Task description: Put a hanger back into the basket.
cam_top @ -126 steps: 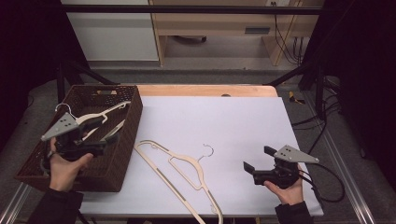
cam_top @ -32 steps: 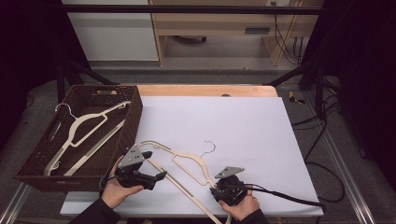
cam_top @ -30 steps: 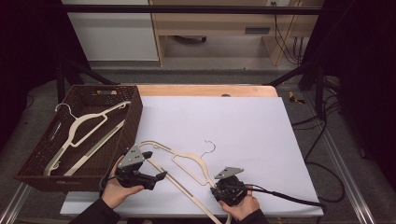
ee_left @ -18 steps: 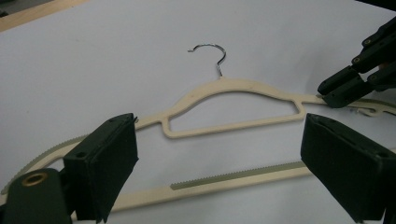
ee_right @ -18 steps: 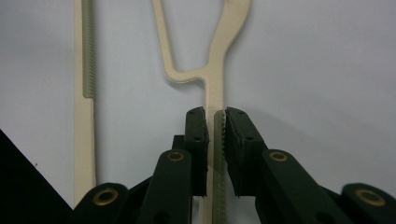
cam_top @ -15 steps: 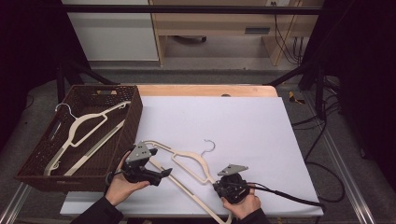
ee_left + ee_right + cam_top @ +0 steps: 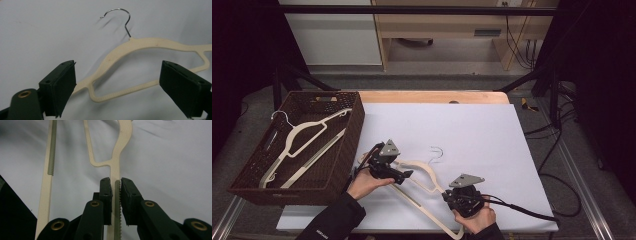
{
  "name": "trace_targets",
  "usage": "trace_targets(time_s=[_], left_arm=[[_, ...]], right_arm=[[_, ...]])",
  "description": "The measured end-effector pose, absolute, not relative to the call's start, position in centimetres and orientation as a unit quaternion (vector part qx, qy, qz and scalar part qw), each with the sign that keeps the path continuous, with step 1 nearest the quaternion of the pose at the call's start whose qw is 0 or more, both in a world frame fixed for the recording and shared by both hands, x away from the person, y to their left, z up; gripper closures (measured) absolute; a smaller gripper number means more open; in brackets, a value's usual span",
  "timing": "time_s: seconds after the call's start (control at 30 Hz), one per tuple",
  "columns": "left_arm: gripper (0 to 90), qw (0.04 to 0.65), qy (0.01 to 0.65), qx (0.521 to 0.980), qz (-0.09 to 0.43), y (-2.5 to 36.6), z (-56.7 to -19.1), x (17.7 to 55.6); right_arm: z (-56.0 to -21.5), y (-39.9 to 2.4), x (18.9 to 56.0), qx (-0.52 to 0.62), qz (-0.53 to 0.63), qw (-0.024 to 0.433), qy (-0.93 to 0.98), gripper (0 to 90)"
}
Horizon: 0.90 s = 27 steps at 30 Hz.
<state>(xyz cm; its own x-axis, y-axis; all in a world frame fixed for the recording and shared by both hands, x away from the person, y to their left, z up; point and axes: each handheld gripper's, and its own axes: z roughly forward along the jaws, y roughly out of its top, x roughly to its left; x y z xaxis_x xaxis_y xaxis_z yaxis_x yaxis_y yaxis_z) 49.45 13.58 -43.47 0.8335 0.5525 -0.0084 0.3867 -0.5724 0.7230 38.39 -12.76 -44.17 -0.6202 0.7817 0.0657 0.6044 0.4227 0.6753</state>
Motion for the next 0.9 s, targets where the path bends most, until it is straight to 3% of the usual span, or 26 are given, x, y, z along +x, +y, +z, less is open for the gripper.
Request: trace_targets(time_s=[0.37,0.6,0.9], left_arm=[[28.1,0.349,0.268,0.893,0.095,12.3,-46.0,52.5],[44.0,0.352,0.234,0.903,0.083,11.8,-46.4,52.6],[52.9,0.329,0.214,0.915,0.092,11.3,-46.9,52.6]], right_arm=[[-43.8,-12.9,38.3,0.410,0.345,0.134,0.834,79.8],[-43.9,-12.8,38.2,0.412,0.338,0.132,0.836,79.8],[-44.0,-12.9,38.3,0.401,0.341,0.134,0.839,79.7]])
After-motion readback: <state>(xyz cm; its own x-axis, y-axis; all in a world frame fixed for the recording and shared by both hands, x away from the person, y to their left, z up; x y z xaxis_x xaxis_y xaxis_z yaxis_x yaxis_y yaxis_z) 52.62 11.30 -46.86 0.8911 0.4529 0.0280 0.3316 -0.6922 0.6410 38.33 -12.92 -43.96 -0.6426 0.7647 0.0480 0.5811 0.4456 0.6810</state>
